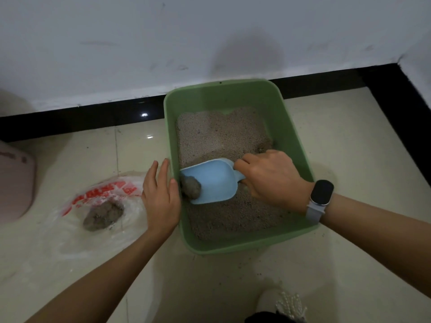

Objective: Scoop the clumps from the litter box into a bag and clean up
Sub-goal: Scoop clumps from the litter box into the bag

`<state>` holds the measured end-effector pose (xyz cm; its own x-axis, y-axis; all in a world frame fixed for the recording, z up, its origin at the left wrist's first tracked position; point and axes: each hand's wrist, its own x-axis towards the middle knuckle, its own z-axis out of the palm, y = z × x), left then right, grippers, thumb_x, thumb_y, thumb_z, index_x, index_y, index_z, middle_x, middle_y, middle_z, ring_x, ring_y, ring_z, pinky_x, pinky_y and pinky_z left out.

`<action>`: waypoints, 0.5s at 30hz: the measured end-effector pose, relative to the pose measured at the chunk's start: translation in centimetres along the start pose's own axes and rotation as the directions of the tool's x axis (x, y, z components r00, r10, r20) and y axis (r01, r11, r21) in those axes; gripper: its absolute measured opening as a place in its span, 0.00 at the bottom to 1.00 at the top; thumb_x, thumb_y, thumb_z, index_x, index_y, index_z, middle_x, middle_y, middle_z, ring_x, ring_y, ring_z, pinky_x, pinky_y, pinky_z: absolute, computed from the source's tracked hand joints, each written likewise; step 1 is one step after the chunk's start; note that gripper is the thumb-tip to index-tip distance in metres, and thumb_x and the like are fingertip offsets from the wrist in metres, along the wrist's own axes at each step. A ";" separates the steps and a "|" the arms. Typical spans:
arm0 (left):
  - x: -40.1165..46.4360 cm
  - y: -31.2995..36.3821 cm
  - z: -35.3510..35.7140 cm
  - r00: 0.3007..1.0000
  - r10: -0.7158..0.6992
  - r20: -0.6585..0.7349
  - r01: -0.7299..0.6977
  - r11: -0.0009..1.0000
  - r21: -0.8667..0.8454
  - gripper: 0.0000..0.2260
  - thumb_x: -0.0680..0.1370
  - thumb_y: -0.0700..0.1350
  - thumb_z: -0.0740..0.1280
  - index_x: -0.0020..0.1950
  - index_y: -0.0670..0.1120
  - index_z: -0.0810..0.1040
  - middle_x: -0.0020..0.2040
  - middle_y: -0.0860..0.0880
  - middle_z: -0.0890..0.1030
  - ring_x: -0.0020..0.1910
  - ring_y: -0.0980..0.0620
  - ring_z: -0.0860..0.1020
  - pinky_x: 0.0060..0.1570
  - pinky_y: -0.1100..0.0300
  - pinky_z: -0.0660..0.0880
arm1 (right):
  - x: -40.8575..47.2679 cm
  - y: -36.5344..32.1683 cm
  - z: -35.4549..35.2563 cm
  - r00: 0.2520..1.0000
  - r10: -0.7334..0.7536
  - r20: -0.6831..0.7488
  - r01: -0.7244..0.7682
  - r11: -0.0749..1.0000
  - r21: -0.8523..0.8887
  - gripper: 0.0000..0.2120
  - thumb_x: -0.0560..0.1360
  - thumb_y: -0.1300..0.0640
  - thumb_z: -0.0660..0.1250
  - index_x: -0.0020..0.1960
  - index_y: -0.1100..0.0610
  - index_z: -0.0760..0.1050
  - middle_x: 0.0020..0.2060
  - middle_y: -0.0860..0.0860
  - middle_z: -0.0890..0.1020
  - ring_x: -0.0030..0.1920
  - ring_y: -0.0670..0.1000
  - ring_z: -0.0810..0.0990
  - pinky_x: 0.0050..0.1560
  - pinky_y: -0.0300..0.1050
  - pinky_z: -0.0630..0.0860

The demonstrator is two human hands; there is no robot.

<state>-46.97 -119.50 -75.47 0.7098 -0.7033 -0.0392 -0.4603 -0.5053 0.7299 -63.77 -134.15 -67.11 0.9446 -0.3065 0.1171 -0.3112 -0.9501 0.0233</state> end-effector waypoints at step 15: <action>-1.7 -0.5 -0.6 0.987 0.092 0.132 -0.110 0.984 0.138 0.33 0.74 0.58 0.45 0.74 0.41 0.58 0.73 0.40 0.60 0.72 0.43 0.57 0.70 0.53 0.52 | -3.3 5.3 2.6 0.916 0.317 0.246 -0.397 0.809 0.434 0.08 0.71 0.61 0.69 0.50 0.56 0.77 0.43 0.53 0.83 0.42 0.55 0.80 0.43 0.47 0.72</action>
<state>-47.66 -117.74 -75.34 0.5877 -0.8067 -0.0622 -0.6045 -0.4889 0.6290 -68.24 -138.28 -69.98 0.7922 -0.5963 -0.1300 -0.5813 -0.6722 -0.4585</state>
